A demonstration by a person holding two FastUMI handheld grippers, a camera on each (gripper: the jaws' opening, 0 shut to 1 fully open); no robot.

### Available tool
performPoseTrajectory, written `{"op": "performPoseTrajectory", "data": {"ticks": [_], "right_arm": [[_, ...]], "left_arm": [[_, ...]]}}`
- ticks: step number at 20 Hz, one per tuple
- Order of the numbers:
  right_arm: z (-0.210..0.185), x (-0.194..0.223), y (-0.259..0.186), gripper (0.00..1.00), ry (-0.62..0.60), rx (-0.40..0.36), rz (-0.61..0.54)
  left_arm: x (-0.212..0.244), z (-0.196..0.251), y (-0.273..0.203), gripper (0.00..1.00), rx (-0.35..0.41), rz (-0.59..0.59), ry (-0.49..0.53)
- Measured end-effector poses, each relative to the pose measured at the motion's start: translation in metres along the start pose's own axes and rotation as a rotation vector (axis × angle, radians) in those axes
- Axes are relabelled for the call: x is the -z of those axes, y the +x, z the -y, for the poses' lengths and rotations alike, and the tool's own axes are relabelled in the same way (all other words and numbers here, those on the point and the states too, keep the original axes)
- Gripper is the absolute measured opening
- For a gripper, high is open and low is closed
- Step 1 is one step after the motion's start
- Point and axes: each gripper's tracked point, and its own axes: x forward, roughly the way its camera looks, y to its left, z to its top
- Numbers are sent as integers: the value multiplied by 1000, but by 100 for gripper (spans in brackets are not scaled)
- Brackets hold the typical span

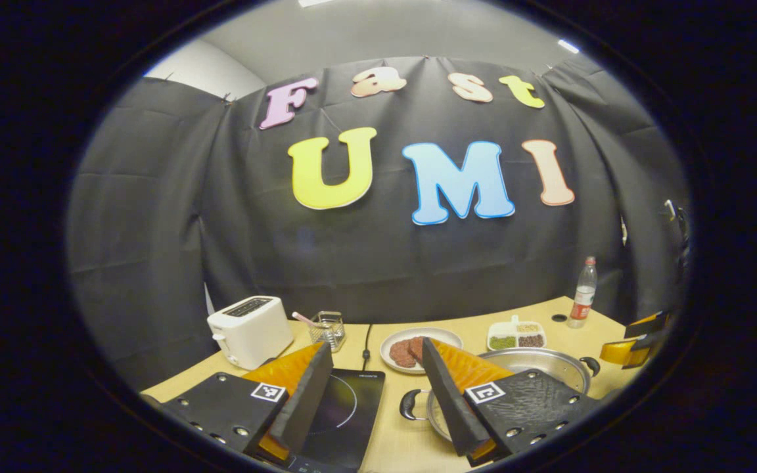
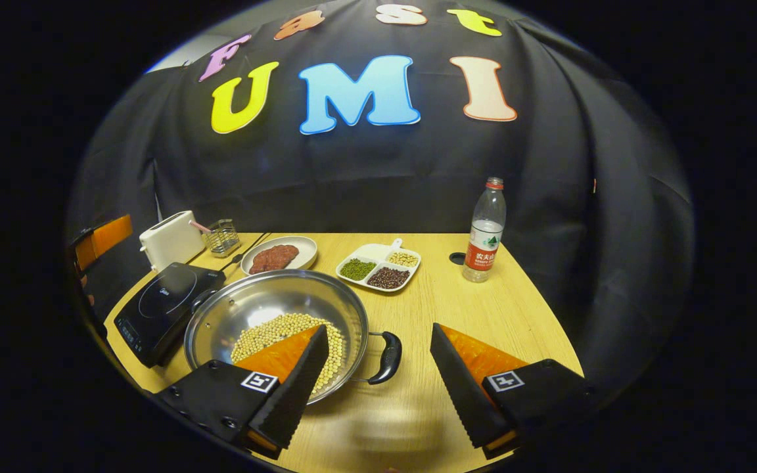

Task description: First push the handle of the pot to place it horizontally, then grasp the pot with both hands and set it on the induction cooktop.

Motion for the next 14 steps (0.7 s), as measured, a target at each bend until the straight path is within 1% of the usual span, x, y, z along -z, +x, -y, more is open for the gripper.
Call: {"op": "performPoseTrajectory", "data": {"ticks": [1,2,4,5,7,9,10,11,12,13,14], "right_arm": [[1,1,0,99,5,18,-2],[3,2,0,99,7,36,-5],[3,3,-2,99,6,63,-6],[2,4,-2,99,1,74,-6],[-1,9,-1,99,-6,85,-18],[-4,13,2,99,-3,95,-31],[-6,14,3,96,-1,99,-35],[-7,15,5,96,0,103,-40],[-8,17,7,100,0,105,-46],[-9,19,9,100,-2,108,-52],[-9,21,11,100,-5,112,-60]], "left_arm": [[6,2,7,81,21,-13,6],[13,4,14,81,43,-25,7],[25,9,25,87,86,-50,0],[32,12,31,84,109,-67,-6],[55,19,44,87,149,-124,-20],[75,21,53,82,170,-178,-36],[87,23,58,84,177,-209,-47],[96,24,59,82,180,-234,-57],[102,24,60,84,185,-256,-66],[108,25,63,82,192,-268,-70],[112,27,66,84,198,-277,-70]]}}
